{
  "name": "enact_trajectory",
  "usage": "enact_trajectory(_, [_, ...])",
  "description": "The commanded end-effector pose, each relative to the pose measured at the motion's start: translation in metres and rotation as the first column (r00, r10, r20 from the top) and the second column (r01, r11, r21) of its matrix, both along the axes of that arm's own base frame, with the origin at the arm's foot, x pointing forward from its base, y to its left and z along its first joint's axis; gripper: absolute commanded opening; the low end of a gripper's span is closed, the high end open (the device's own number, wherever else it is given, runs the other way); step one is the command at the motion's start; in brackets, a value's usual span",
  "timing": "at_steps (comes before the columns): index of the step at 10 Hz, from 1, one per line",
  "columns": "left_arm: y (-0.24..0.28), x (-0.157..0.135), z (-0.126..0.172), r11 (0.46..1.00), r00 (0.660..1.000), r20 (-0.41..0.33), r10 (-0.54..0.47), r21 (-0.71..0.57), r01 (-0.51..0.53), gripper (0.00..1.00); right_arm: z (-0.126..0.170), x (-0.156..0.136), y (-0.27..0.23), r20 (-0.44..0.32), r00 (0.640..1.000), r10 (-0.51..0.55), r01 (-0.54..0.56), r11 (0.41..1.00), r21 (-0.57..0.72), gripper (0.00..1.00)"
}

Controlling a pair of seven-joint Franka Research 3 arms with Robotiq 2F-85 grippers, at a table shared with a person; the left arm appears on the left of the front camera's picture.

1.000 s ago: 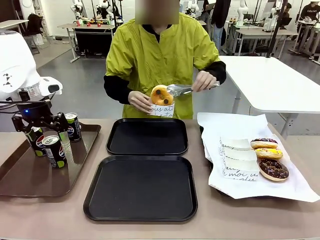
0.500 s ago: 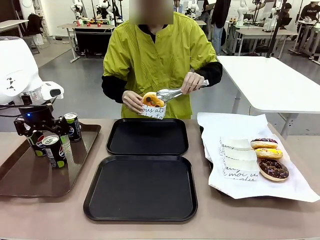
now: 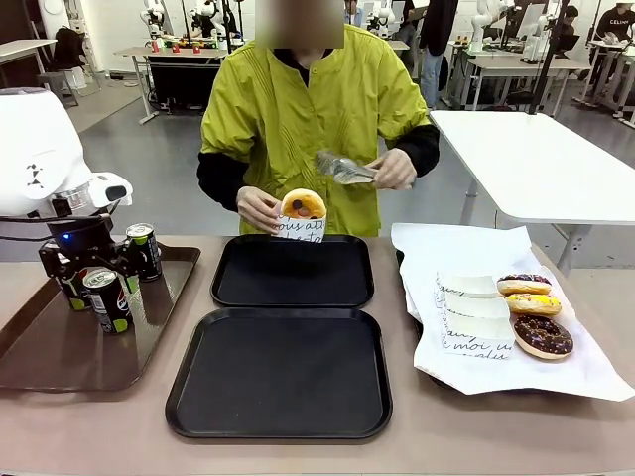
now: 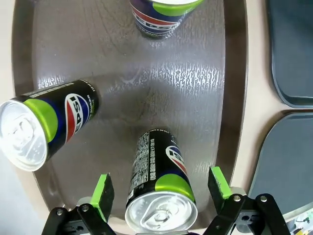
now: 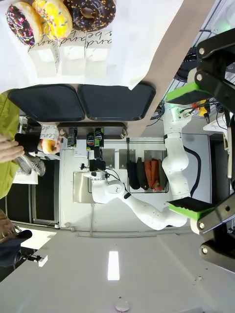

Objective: Set up donuts and drinks on trays.
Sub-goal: Pick up one Pepsi coke and place it on the Flat Tray.

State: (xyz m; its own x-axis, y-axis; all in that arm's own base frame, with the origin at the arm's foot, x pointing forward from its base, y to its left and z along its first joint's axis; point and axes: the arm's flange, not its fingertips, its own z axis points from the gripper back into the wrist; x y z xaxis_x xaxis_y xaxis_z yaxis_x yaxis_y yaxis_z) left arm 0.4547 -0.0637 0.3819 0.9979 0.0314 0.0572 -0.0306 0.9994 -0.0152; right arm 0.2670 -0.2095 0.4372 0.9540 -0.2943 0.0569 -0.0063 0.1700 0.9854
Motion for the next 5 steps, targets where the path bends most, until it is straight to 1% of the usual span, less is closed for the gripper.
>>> enact_trajectory(1, [-0.0053,0.0093,-0.0041,1.0,1.0,-0.007,-0.018,-0.01,0.018,1.0,-0.001,0.0005,0.0006,0.014,1.0,-0.009,0.008,1.0,0.015,1.0])
enact_trajectory(5, [-0.005,0.0083,-0.0107,0.999,1.0,0.002,-0.022,-0.025,0.022,1.0,-0.001,0.0005,0.0006,0.014,1.0,-0.009,0.008,1.0,0.015,1.0])
